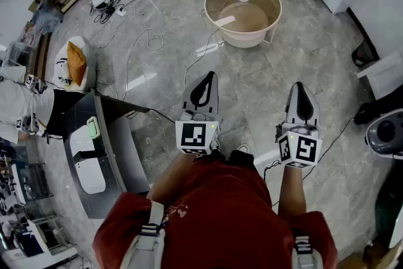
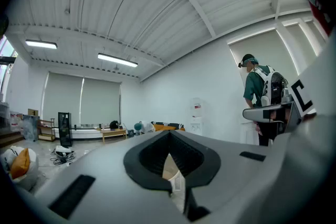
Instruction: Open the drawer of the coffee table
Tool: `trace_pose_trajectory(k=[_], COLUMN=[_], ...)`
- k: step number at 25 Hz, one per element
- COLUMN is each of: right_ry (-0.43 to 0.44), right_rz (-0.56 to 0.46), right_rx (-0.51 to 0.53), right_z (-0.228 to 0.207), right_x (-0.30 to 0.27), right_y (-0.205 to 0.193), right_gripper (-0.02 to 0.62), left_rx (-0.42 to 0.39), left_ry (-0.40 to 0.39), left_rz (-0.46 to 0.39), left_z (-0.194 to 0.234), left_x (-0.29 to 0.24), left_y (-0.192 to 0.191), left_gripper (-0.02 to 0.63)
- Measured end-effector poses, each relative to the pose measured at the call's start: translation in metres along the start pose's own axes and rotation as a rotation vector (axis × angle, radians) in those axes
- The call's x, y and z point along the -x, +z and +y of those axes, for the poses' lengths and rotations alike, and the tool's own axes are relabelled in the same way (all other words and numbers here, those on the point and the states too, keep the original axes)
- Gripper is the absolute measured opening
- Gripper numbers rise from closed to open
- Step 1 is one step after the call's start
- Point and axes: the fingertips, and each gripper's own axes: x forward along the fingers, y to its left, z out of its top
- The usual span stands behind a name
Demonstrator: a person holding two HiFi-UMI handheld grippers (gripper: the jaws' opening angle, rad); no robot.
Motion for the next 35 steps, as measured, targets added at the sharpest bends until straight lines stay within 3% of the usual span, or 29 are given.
trace_pose_trajectory(k=[13,22,27,35], right_ry=[0.069,0.097,0.119,0.062], right_rz=[-0.019,0.016,0.023,0.048], right_rx=[0.007,-0.007,-0.006,-0.001], right_z=[0.027,0.033,0.041,0.054], right_x=[0.008,-0.004,-0.039,-0.145], right_y=[0.006,-0.016,-0.026,-0.044], right_gripper=[0.023,0.023,0.023,0.023], left_rx=[0.013,0.015,0.037,0.078], left_ry=[0.026,0.041,0.041,0.001], left_rz=[-0.011,0.013,0.027,0.037], left_z=[0.015,0.018,0.040,0.109], left_x=[0.020,0.017,-0.011,-0.101], left_y=[0.000,-0.015,-0.030,-0.056], left_gripper=[0.014,0.014,0.014,0.014])
